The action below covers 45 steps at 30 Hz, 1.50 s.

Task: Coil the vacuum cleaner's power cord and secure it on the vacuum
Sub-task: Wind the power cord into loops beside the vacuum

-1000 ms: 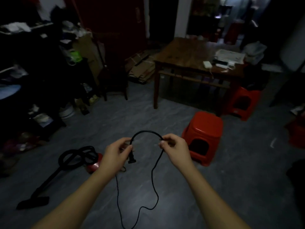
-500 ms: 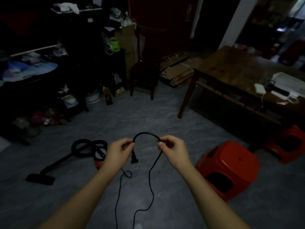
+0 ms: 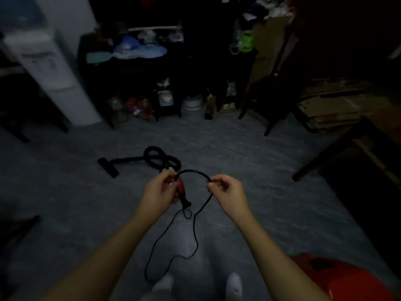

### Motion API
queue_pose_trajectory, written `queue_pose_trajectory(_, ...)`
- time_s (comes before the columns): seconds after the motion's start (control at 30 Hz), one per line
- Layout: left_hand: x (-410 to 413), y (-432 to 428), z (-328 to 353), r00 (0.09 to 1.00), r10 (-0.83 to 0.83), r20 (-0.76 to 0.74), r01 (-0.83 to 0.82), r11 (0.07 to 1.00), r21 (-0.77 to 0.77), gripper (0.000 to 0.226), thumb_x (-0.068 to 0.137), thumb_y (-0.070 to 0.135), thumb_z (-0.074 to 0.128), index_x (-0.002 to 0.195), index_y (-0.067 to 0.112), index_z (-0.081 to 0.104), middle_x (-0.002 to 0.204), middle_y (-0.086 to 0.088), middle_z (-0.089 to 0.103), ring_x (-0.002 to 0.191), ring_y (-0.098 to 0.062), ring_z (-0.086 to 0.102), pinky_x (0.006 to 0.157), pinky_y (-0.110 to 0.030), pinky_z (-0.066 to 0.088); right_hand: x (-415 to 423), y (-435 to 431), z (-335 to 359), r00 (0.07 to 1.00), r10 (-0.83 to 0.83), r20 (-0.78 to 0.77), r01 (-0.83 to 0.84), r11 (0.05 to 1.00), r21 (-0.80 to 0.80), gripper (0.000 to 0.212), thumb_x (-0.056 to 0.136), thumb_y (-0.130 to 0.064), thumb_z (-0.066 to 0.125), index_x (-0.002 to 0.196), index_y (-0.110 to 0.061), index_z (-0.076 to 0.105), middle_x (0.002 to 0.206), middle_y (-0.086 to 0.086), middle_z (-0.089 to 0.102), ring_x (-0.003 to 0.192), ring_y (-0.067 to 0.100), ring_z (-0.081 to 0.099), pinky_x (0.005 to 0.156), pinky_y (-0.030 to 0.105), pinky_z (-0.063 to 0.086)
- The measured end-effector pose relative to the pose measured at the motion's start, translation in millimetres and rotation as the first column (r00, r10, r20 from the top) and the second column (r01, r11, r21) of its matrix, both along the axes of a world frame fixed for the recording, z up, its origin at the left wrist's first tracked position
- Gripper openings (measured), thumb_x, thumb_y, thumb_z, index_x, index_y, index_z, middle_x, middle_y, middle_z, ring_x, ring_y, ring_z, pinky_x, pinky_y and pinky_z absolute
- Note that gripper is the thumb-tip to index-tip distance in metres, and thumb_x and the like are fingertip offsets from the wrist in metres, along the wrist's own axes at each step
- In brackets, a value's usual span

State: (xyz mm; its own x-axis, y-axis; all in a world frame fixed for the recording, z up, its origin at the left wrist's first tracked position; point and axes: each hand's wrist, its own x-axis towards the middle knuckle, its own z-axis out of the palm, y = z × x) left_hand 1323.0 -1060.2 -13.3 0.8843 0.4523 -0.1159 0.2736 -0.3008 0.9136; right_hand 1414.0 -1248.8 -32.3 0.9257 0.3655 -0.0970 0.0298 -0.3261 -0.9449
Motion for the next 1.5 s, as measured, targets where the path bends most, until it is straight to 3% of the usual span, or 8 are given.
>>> queue_pose_trajectory(0.1,-13,-34,-10,0.984,0.177,-0.007,-0.177,0.982,-0.066,0.010,0.096,0.005,0.058,0.104,0.006,0.062,0.092,-0.009,0.064,0.069,-0.022,0.070,0.058,-0.032,0.061,11,-16,-25,0.979,0.199,-0.035,-0.201,0.978,-0.057,0.010,0.088,-0.012,0.068,0.097,-0.014,0.074,0.090,-0.004,0.074,0.084,0.007,0.069,0.077,0.021,0.056)
queue_pose_trajectory(0.2,-29,-66,-19,0.942,0.334,-0.035,-0.335,0.931,-0.143,0.004,0.095,0.005,0.059,0.099,0.006,0.061,0.093,-0.008,0.061,0.068,-0.023,0.070,0.061,-0.042,0.062,14,-31,-46,0.932,0.345,-0.114,-0.355,0.931,-0.083,0.011,0.089,-0.011,0.066,0.094,-0.018,0.073,0.089,-0.004,0.074,0.084,0.008,0.069,0.077,0.021,0.056)
queue_pose_trajectory(0.57,-80,-105,-75,0.787,0.584,-0.197,-0.616,0.747,-0.249,0.008,0.095,0.002,0.058,0.103,0.003,0.062,0.091,-0.004,0.060,0.062,-0.017,0.070,0.056,-0.034,0.061,-10,-25,-127,0.794,0.515,-0.322,-0.571,0.814,-0.105,0.015,0.091,-0.007,0.063,0.105,-0.011,0.068,0.097,-0.003,0.069,0.086,0.004,0.064,0.075,0.013,0.049)
queue_pose_trajectory(0.7,-93,-102,-133,0.759,0.600,-0.251,-0.651,0.710,-0.270,0.008,0.095,0.001,0.058,0.096,0.008,0.062,0.092,-0.004,0.063,0.063,-0.017,0.071,0.058,-0.036,0.061,-17,-12,-180,0.793,0.495,-0.354,-0.564,0.817,-0.122,0.009,0.092,-0.009,0.063,0.100,-0.014,0.064,0.104,0.005,0.070,0.097,0.018,0.066,0.087,0.029,0.052)
queue_pose_trajectory(0.87,-103,-86,-243,0.717,0.631,-0.296,-0.696,0.631,-0.341,0.012,0.094,0.002,0.059,0.092,0.014,0.059,0.095,-0.010,0.066,0.069,-0.026,0.074,0.063,-0.043,0.063,-24,-2,-275,0.809,0.475,-0.345,-0.550,0.820,-0.159,0.013,0.092,-0.005,0.062,0.101,-0.012,0.067,0.103,0.007,0.071,0.097,0.018,0.066,0.087,0.022,0.051)
queue_pose_trajectory(1.1,-102,-81,-410,0.686,0.659,-0.308,-0.723,0.573,-0.386,0.009,0.094,0.001,0.058,0.098,0.008,0.058,0.101,-0.015,0.068,0.071,-0.027,0.074,0.062,-0.040,0.062,-30,1,-420,0.833,0.423,-0.356,-0.478,0.875,-0.078,0.028,0.089,0.002,0.065,0.094,-0.025,0.066,0.094,-0.009,0.070,0.082,-0.007,0.065,0.075,0.012,0.052)
queue_pose_trajectory(1.37,-66,-51,-534,0.694,0.688,-0.213,-0.687,0.544,-0.482,0.017,0.096,0.003,0.057,0.112,-0.002,0.054,0.106,-0.021,0.068,0.081,-0.033,0.074,0.067,-0.040,0.063,0,29,-546,0.841,0.475,-0.259,-0.497,0.868,-0.024,0.034,0.092,-0.008,0.065,0.125,-0.015,0.061,0.109,-0.006,0.070,0.101,0.002,0.067,0.089,0.021,0.055)
queue_pose_trajectory(1.5,-40,-27,-570,0.667,0.733,-0.132,-0.656,0.494,-0.571,0.013,0.098,0.004,0.054,0.110,0.006,0.051,0.103,-0.018,0.068,0.085,-0.032,0.074,0.069,-0.038,0.062,33,73,-569,0.815,0.568,-0.113,-0.575,0.818,-0.031,0.029,0.094,-0.015,0.062,0.123,-0.015,0.064,0.111,-0.003,0.070,0.101,0.005,0.066,0.089,0.019,0.052)
